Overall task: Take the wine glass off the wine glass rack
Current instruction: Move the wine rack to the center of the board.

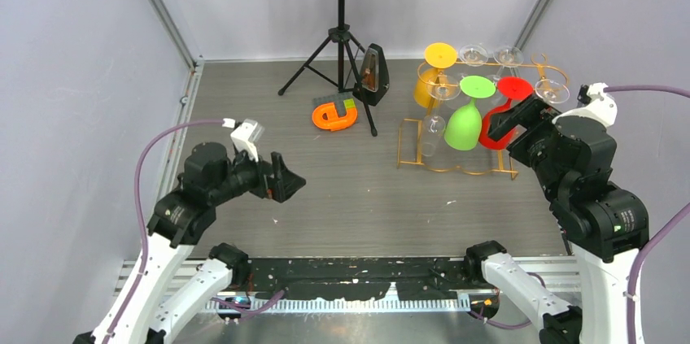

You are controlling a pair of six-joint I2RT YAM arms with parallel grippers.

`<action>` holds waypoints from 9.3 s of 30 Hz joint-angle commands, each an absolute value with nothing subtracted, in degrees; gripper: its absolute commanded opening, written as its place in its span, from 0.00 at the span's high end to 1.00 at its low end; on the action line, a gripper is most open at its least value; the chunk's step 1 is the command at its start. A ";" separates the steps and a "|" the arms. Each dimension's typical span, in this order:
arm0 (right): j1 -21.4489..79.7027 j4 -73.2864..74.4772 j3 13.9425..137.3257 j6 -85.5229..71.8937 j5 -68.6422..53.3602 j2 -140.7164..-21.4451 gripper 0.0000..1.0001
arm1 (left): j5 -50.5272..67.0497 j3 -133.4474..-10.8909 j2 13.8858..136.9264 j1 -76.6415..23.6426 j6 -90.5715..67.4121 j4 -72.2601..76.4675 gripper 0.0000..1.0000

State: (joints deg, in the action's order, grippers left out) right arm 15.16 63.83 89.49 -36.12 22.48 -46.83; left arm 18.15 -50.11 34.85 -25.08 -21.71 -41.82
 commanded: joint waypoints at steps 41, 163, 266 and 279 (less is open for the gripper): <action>15.29 60.34 59.88 -15.93 -6.63 -25.14 0.18 | 17.83 -123.27 103.47 -37.44 -43.20 -35.03 0.08; 17.12 64.73 64.47 -15.16 -0.26 -25.65 0.18 | 23.63 -130.55 113.96 -40.25 -57.82 -26.82 1.00; 18.10 59.28 91.95 -16.47 20.54 -58.07 0.82 | 5.45 -71.63 56.60 -35.09 -52.38 -25.42 0.98; 13.42 55.44 90.17 -17.45 11.52 -62.38 0.83 | 5.72 -71.50 56.39 -35.10 -52.02 -25.86 0.92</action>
State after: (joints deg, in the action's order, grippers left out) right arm 14.11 59.22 89.82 -16.67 15.16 -61.39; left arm 3.27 -70.87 57.36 -35.09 -53.12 -33.21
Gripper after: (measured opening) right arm 0.176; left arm 0.088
